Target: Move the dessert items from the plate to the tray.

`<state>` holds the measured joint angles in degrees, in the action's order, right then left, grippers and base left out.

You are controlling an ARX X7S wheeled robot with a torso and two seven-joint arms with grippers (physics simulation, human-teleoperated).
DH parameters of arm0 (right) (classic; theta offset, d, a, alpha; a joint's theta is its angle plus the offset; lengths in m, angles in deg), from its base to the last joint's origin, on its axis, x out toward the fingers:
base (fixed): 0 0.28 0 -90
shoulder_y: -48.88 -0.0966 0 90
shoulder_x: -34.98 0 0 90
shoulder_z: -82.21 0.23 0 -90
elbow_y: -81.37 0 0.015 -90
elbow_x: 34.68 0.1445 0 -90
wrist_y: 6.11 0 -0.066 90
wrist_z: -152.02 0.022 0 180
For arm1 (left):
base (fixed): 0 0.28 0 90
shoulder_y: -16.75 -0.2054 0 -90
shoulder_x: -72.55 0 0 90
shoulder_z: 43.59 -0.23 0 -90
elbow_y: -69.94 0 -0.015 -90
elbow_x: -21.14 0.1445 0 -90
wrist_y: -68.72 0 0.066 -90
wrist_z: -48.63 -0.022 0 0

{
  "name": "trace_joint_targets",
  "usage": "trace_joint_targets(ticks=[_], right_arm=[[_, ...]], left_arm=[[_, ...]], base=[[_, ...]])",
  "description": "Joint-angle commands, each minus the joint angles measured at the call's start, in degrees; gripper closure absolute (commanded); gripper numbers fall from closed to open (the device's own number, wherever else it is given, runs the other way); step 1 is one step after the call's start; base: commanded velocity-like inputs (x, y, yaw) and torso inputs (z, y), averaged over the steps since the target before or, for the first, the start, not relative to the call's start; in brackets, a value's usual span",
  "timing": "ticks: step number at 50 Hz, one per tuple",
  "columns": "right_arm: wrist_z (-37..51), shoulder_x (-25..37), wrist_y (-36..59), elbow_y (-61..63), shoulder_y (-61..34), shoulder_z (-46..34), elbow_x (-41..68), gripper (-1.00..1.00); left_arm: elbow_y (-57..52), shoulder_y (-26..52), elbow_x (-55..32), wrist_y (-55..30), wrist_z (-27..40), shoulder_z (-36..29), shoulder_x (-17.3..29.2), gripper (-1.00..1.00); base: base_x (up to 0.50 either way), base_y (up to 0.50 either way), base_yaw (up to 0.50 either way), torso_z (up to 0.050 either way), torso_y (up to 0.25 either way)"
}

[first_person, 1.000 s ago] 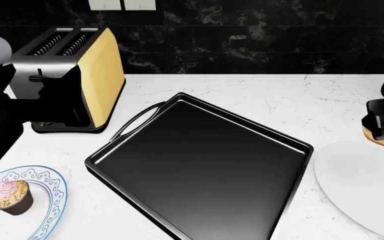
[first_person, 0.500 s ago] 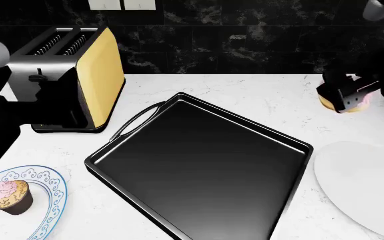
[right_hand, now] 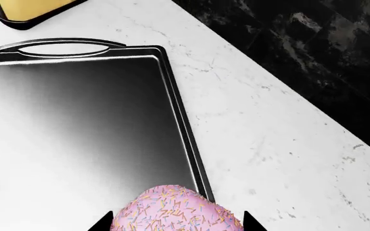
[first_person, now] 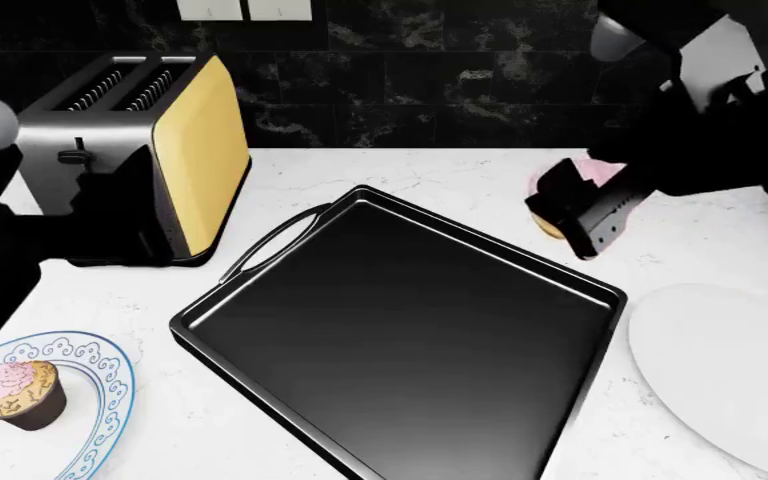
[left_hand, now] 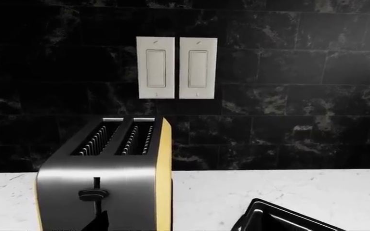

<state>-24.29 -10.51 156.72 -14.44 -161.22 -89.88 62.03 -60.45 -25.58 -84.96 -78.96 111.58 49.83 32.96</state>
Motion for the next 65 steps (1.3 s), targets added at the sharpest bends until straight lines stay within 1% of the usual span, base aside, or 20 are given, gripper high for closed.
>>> trace_joint_targets(ticks=[1, 17, 29, 36, 46, 55, 65], right_arm=[[1.3, -0.5, -3.1, 5.2, 3.2, 2.2, 4.4, 1.00], [4.2, 1.2, -6.4, 12.5, 7.9, 2.9, 8.0, 1.00], [6.6, 4.5, -9.6, 17.7, 11.2, 3.7, 10.1, 1.00], [7.2, 5.1, -10.8, 20.0, 12.9, 3.8, 10.7, 1.00], [7.3, 5.5, -11.6, 21.7, 15.0, 3.2, 10.0, 1.00], [8.2, 6.2, -11.9, 23.4, 16.3, 2.8, 10.5, 1.00], [8.6, 6.9, -11.3, 24.5, 17.0, 2.2, 10.9, 1.00]], left_arm=[[-0.4, -1.6, 0.3, 0.5, -0.5, 1.0, 0.3, -1.00], [-0.5, -0.9, -0.8, 0.9, 0.1, 1.0, 1.3, -1.00], [-1.0, -3.0, 0.1, 1.3, -0.5, 2.1, 1.4, -1.00], [-1.3, -3.9, 0.6, 1.5, -0.9, 2.5, 1.3, -1.00], [-1.5, -4.6, 0.6, 1.8, -1.0, 2.8, 1.5, -1.00], [-1.2, -3.6, 0.2, 1.8, -0.8, 2.3, 1.9, -1.00], [-0.7, -4.4, 1.8, 1.8, -1.9, 2.2, 1.2, -1.00]], base=[[0.00, 0.00, 0.00, 0.000, 0.000], [0.00, 0.00, 0.00, 0.000, 0.000], [0.00, 0.00, 0.00, 0.000, 0.000], [0.00, 0.00, 0.00, 0.000, 0.000], [0.00, 0.00, 0.00, 0.000, 0.000], [0.00, 0.00, 0.00, 0.000, 0.000], [0.00, 0.00, 0.00, 0.000, 0.000]])
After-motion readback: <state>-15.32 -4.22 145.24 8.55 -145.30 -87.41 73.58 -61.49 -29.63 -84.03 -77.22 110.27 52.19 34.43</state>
